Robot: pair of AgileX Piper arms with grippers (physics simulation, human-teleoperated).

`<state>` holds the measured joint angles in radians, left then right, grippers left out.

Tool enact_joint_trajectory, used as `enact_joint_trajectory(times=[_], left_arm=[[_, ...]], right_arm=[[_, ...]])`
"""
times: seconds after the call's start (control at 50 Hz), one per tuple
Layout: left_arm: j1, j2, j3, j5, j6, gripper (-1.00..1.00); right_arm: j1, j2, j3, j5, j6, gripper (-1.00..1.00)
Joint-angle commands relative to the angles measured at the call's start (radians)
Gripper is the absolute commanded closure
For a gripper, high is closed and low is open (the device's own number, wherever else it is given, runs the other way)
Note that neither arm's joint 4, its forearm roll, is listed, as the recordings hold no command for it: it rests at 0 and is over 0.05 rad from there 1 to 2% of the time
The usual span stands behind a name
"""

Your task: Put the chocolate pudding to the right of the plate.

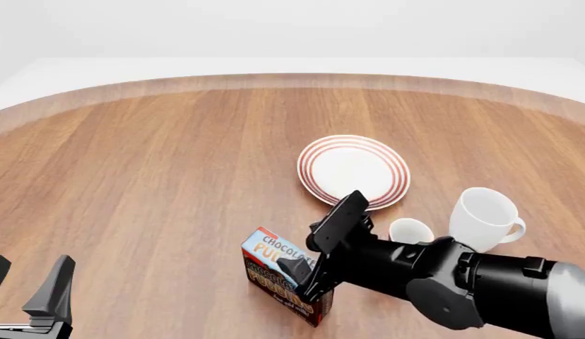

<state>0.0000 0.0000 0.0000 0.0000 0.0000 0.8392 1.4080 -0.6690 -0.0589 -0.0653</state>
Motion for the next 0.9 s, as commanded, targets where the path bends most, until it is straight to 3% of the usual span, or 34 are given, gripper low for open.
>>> enact_joint_trajectory(times=[0.02,0.9], left_arm=[[0.0,0.0,0.0,0.0,0.0,-1.0],[0.0,0.0,0.0,0.0,0.0,-1.0]], right_arm=[[0.004,0.01,0.0,-0.006,0.015,-1.0],[0.015,0.071,-0.012,-0.02,0.008,-1.0]])
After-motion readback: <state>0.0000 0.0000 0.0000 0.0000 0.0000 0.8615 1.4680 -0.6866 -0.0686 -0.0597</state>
